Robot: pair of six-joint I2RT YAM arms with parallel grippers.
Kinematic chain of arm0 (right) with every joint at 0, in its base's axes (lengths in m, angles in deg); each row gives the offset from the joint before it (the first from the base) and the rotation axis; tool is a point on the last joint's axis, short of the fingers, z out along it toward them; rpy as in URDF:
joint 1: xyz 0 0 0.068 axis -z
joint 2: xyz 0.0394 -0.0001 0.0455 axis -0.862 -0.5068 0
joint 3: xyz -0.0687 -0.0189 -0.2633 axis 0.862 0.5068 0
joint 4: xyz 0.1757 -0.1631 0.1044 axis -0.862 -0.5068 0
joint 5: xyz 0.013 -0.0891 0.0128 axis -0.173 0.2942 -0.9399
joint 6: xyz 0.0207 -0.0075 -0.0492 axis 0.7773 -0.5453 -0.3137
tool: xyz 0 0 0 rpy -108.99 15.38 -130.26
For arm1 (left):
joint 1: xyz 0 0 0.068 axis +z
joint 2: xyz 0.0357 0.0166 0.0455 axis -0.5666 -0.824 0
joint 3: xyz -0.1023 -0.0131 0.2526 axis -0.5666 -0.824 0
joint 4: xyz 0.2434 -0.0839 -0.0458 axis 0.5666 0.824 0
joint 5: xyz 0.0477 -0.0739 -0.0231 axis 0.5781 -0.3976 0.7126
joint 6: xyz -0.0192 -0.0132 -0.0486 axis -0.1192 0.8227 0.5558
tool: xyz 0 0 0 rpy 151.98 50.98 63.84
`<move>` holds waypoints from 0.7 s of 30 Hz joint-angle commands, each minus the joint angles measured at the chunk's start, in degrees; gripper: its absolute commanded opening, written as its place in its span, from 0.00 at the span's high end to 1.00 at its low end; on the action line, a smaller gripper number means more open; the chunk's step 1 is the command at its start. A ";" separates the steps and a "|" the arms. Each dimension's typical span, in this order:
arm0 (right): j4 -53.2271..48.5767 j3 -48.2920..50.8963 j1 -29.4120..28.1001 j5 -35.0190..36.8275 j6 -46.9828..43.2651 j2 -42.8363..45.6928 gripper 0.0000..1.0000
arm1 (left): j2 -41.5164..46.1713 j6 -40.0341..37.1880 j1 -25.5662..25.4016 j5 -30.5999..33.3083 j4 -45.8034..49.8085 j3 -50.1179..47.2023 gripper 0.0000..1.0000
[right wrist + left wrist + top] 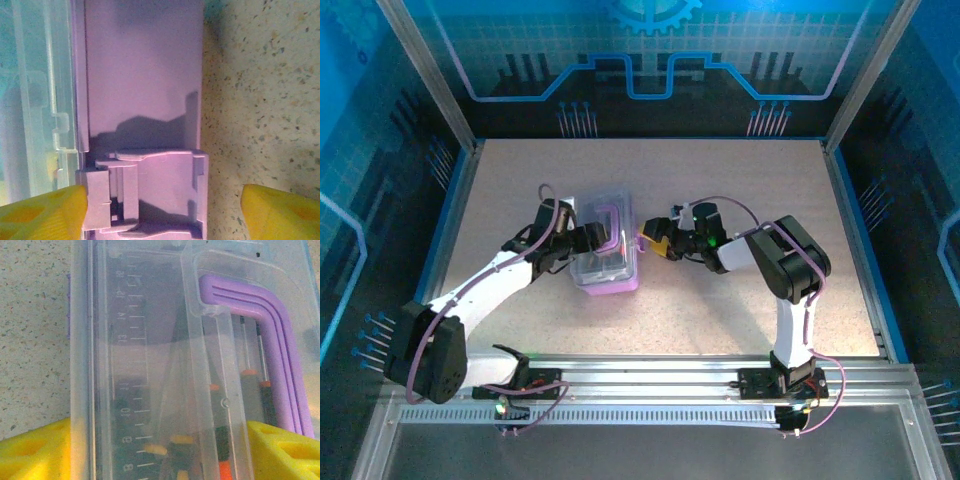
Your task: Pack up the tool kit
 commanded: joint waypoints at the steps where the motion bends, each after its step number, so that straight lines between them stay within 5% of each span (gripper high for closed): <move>1: 2.75 -1.02 -1.14 -1.74 1.17 -0.30 0.18 | -2.33 1.07 0.43 -4.29 12.32 -5.08 0.40; 21: 17.46 1.41 -0.94 -5.39 10.83 -2.96 0.20 | -1.72 0.97 0.73 -5.08 12.44 -4.52 0.42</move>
